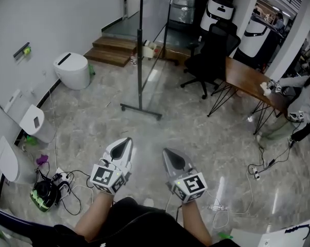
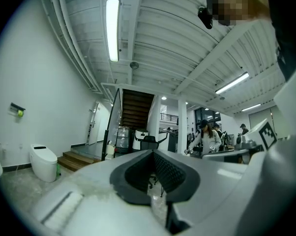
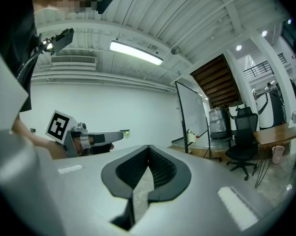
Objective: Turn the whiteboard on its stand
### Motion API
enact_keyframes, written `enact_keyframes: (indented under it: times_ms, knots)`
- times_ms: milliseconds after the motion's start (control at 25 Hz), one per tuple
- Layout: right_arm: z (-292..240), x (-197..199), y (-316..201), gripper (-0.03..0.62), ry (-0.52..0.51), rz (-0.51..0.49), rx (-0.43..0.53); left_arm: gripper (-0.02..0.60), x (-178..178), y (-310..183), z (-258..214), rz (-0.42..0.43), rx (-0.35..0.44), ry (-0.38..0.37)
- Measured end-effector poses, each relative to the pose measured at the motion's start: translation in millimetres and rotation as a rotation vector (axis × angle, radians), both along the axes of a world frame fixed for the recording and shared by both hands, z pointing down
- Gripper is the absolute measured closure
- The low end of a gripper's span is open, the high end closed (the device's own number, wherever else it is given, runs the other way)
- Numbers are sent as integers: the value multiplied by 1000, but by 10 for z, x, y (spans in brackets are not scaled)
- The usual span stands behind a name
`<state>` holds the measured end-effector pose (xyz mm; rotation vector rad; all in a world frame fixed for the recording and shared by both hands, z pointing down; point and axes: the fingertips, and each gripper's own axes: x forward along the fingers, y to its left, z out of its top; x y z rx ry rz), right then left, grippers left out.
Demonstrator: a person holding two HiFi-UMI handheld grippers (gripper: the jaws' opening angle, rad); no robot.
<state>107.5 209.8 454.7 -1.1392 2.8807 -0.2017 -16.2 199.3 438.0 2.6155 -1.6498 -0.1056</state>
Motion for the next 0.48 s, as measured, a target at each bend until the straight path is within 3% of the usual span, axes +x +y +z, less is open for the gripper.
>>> enact_keyframes:
  times_ms: [480]
  knots:
    - [73, 174, -32, 586, -28, -7, -17, 580, 6, -54, -33, -44, 10, 2]
